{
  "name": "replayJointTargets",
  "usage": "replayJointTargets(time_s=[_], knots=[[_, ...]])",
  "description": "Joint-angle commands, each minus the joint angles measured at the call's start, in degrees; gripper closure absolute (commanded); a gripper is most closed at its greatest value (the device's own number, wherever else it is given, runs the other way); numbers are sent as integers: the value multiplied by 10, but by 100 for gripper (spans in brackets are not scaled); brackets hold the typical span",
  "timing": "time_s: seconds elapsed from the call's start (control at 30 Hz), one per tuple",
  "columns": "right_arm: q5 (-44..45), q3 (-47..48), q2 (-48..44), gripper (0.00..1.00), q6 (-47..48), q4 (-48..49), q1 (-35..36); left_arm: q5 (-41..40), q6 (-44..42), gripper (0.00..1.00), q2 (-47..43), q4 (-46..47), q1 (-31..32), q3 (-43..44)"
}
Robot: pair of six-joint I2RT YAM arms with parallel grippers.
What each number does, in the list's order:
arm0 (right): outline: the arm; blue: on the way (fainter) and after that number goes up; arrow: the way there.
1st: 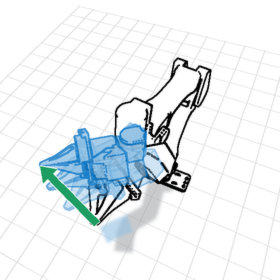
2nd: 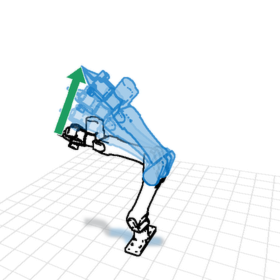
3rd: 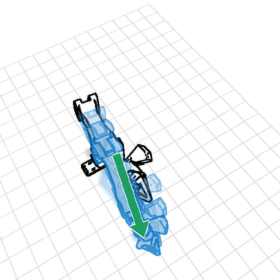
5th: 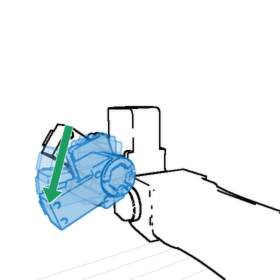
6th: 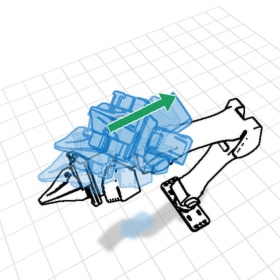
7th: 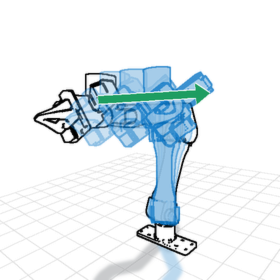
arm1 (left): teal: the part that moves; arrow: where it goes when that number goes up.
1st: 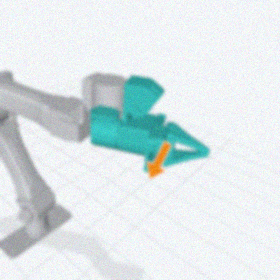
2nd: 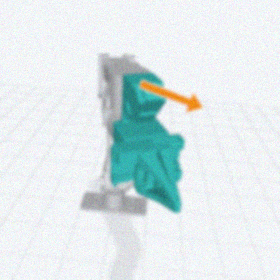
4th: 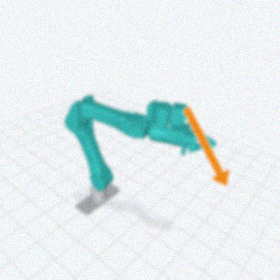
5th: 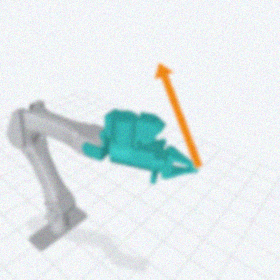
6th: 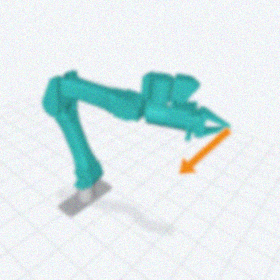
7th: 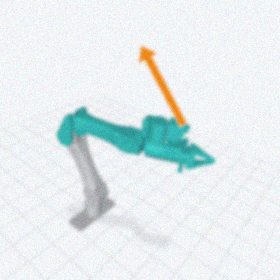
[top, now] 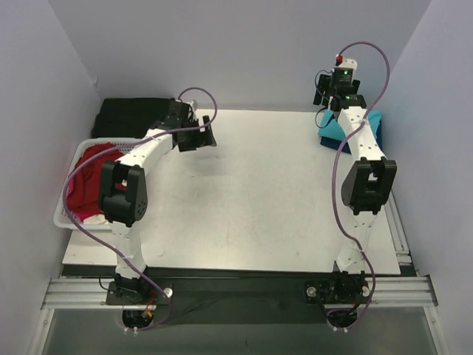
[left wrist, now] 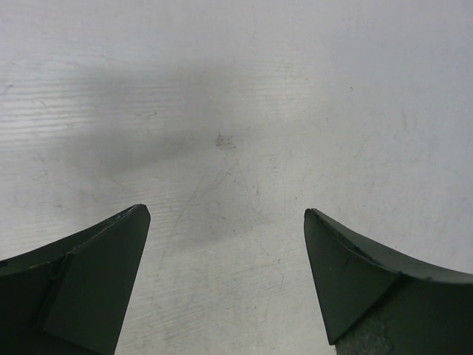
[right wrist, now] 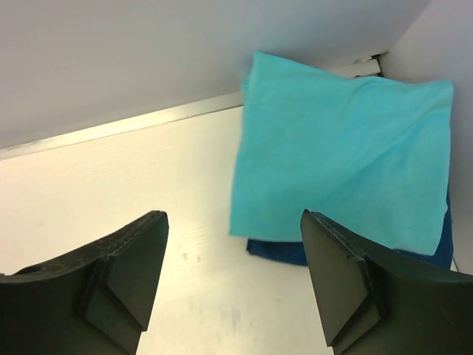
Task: Fold and stack the t-shirts
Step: Put the neatly folded tshirt into the corner of the board with the right arm
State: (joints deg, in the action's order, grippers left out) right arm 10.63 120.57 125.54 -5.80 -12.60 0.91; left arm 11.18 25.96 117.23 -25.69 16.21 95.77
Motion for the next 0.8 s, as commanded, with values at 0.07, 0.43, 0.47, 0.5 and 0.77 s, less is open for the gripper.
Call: replayJointTargets(time_s=[0.07, 0.43, 0.47, 0.5, 0.77], knots=[[-72, -100, -127, 27, -27, -53, 37, -59, -57, 2, -83, 1, 2, -9], [-52, -389, -310, 32, -63, -43, 160, -162, -95, 3, -241, 24, 23, -149], [-43, -410, -338, 32, -62, -42, 169, -168, -95, 3, -254, 34, 24, -177], [-23, -445, -353, 32, -64, -40, 178, -178, -96, 3, -280, 39, 25, -189], [19, -631, -548, 31, -122, -15, 260, -218, -122, 3, -373, 50, 35, -281]])
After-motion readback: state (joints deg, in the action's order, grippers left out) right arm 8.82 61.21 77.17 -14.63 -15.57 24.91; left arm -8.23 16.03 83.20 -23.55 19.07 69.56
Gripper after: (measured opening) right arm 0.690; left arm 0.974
